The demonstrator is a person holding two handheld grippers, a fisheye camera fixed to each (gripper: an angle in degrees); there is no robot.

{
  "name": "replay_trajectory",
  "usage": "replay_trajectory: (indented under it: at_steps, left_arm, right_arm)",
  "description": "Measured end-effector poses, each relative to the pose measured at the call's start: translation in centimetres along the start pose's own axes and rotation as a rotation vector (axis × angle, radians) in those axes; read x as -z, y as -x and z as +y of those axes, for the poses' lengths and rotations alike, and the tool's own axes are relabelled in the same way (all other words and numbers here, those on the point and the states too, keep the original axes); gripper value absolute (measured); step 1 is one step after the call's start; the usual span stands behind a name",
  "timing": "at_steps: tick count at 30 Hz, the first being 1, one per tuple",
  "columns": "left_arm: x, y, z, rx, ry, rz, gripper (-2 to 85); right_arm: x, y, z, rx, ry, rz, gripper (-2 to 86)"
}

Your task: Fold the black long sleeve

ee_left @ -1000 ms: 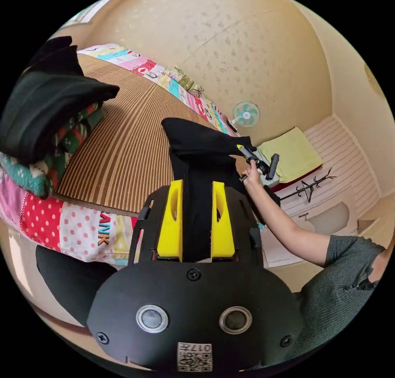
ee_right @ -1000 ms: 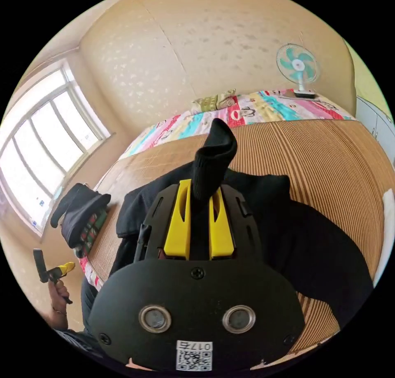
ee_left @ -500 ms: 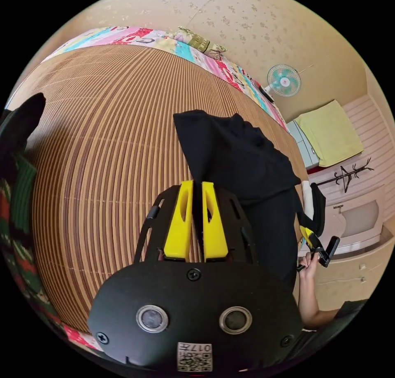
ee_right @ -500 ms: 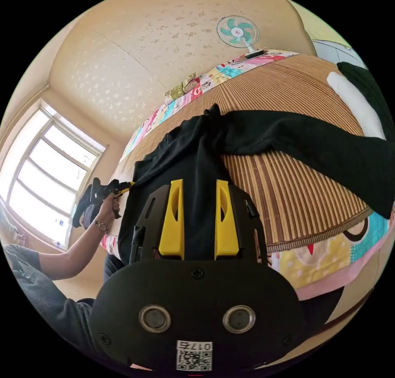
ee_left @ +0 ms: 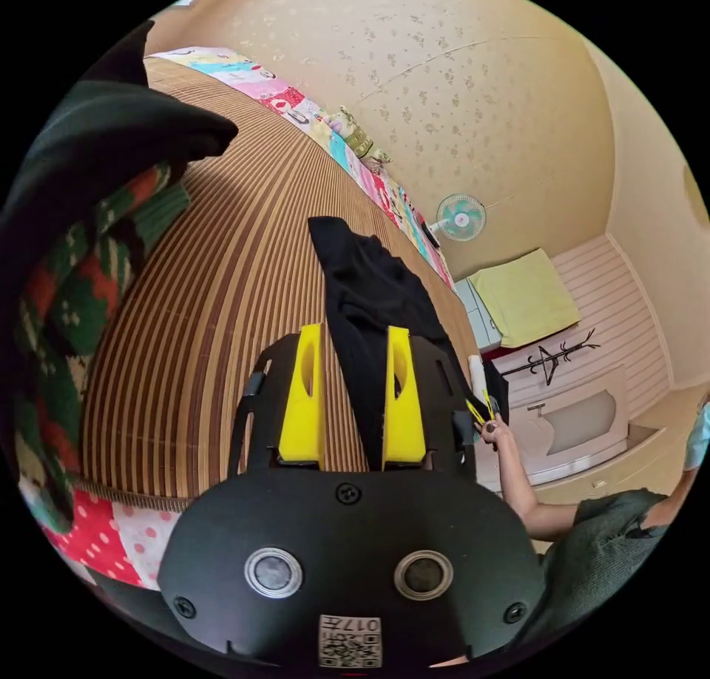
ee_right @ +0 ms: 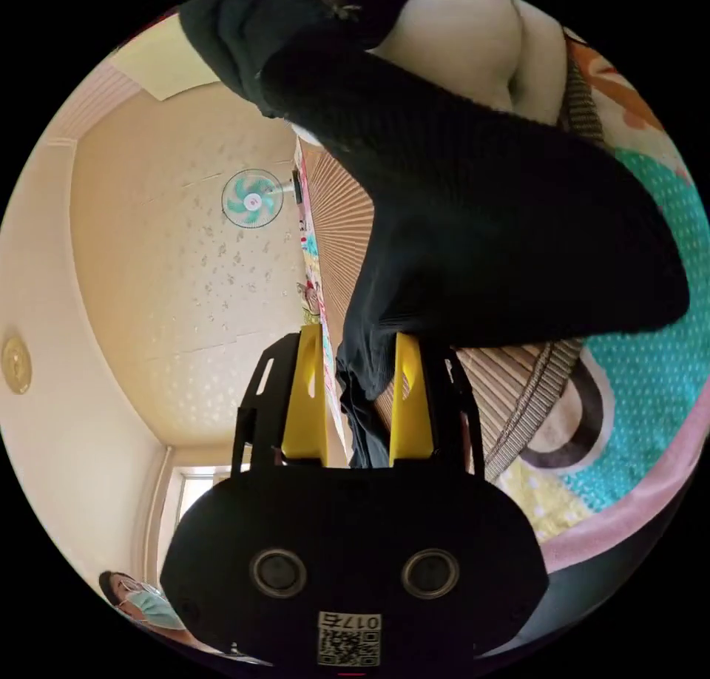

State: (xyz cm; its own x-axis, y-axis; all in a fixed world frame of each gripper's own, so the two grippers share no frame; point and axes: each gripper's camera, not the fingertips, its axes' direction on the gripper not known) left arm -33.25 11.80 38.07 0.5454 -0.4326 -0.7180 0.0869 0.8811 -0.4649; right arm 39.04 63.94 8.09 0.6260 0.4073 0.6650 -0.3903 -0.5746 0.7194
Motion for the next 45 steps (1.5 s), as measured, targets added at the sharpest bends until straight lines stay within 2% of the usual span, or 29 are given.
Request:
replay_trajectory:
  at_steps: [2,4,5,7,10,13,14,16,18,20,23,25,27,29,32,34,37,38,40,41,42,43,44,45]
  left_arm:
    - [1.2,-1.2,3.2,-0.016,0.011,0.018,11.6]
    - [2.3,-2.1,6.0,-0.031,0.028,0.023,10.8]
    - [2.6,-2.6,7.4,-0.033,0.052,0.024,10.6]
    - [2.5,-3.1,9.0,-0.037,0.095,0.024,10.4]
    - [1.4,-4.0,10.3,-0.042,0.134,0.015,10.5]
    - [-0.8,-4.8,10.2,-0.038,0.166,0.063,10.7]
    - [-1.8,-5.2,10.0,-0.039,0.178,0.080,10.7]
    - [-3.0,-6.2,9.6,-0.047,0.199,0.083,10.7]
    - [-4.3,-7.9,9.1,-0.077,0.238,0.033,10.8]
    - [-5.0,-9.3,8.8,-0.114,0.258,-0.029,10.8]
    - [-6.7,-11.6,8.4,-0.190,0.265,-0.159,10.3]
    - [-8.9,-12.6,8.0,-0.228,0.291,-0.246,8.8]
    - [-13.5,-13.3,7.2,-0.303,0.361,-0.391,3.5]
    - [-17.4,-12.9,6.5,-0.368,0.438,-0.506,0.9]
    - [-20.3,-13.5,3.8,-0.444,0.414,-0.520,-0.5]
    - [-22.1,-14.1,1.4,-0.483,0.432,-0.566,-0.8]
    - [-23.8,-13.7,-2.7,-0.482,0.420,-0.619,-0.9]
    - [-23.7,-13.2,-4.1,-0.448,0.418,-0.597,-0.9]
    - [-22.3,-12.2,-5.3,-0.362,0.417,-0.518,-0.8]
    - [-20.1,-11.8,-4.9,-0.322,0.364,-0.438,-0.7]
    - [-17.1,-11.6,-3.5,-0.325,0.281,-0.318,-0.4]
    - [-15.6,-11.5,-2.4,-0.335,0.247,-0.260,-0.2]
    - [-12.7,-11.1,0.2,-0.335,0.196,-0.189,0.5]
    - [-10.3,-10.3,3.1,-0.296,0.174,-0.195,1.7]
  right_arm:
    - [-0.6,4.9,0.6,0.161,-0.094,0.036,5.2]
    - [-4.0,15.2,5.3,0.572,-0.114,0.109,3.5]
    - [-5.3,17.7,7.3,0.682,-0.101,0.123,3.4]
    - [-11.2,25.3,16.8,1.080,0.018,0.132,3.1]
    - [-18.3,28.0,29.1,1.410,0.235,0.107,3.6]
    - [-24.9,23.7,38.6,1.545,0.452,0.185,4.5]
    - [-26.2,22.2,39.9,1.546,0.503,0.219,4.6]
    - [-30.8,15.4,43.8,1.509,0.777,0.424,4.6]
    - [-31.4,11.7,45.4,1.486,0.910,0.533,3.6]
    - [-28.8,10.4,46.4,1.499,0.865,0.535,2.4]
    - [-22.9,10.4,47.1,1.529,0.697,0.551,1.2]
    - [-19.7,9.7,46.8,1.526,0.577,0.720,0.8]
    - [-18.4,8.3,46.2,1.496,0.511,0.874,0.7]
    - [-18.6,6.3,45.7,1.465,0.544,0.966,0.6]
    - [-19.0,5.6,45.1,1.440,0.508,0.877,0.6]
    - [-20.9,6.2,43.7,1.349,0.494,0.837,0.6]
    - [-24.0,7.3,42.5,1.294,0.521,0.858,0.7]
    - [-24.6,7.5,42.3,1.284,0.541,0.869,0.7]
    - [-25.9,9.1,41.3,1.217,0.698,0.921,0.9]
    - [-25.7,9.5,41.1,1.199,0.748,0.904,0.9]
    - [-24.3,10.3,40.5,1.175,0.812,0.804,1.0]
    - [-21.7,10.9,40.1,1.168,0.820,0.648,1.4]
    - [-20.3,11.0,39.8,1.162,0.807,0.586,1.6]
    - [-17.3,10.9,39.2,1.144,0.768,0.516,2.2]
